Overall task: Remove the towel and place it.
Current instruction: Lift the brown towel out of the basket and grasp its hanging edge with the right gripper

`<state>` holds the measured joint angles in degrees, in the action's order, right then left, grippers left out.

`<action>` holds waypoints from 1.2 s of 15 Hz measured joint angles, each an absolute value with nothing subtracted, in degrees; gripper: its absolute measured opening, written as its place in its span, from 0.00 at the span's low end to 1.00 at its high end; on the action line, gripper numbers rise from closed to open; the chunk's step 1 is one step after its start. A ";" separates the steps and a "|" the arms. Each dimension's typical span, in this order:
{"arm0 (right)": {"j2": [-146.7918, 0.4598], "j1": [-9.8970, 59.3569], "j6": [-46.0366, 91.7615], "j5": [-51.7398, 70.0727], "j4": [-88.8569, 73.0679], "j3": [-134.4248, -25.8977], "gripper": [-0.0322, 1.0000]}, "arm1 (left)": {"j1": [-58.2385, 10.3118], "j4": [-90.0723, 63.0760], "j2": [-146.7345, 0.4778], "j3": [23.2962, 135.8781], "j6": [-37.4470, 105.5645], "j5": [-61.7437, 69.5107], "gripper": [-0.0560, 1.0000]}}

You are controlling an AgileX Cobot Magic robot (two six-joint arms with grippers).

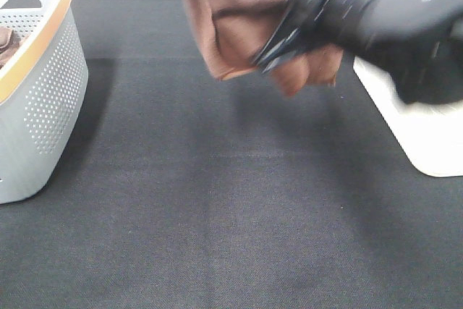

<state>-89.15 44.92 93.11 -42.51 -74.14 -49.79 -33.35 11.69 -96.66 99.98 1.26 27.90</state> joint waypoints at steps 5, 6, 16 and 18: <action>-92.93 30.65 88.41 -27.62 -61.25 -61.54 0.03 | -29.68 20.45 -103.99 99.98 1.26 14.55 0.05; -95.28 29.11 86.57 -26.87 -59.30 -64.46 0.03 | -27.85 20.57 -104.91 99.98 0.29 11.46 0.05; -102.90 27.67 81.30 -19.48 -64.34 -70.93 0.75 | -23.26 17.36 -104.39 99.98 -19.48 6.70 0.05; -102.90 27.67 81.36 -17.82 -66.63 -70.93 0.78 | -24.29 17.19 -102.73 99.98 -19.48 6.70 0.05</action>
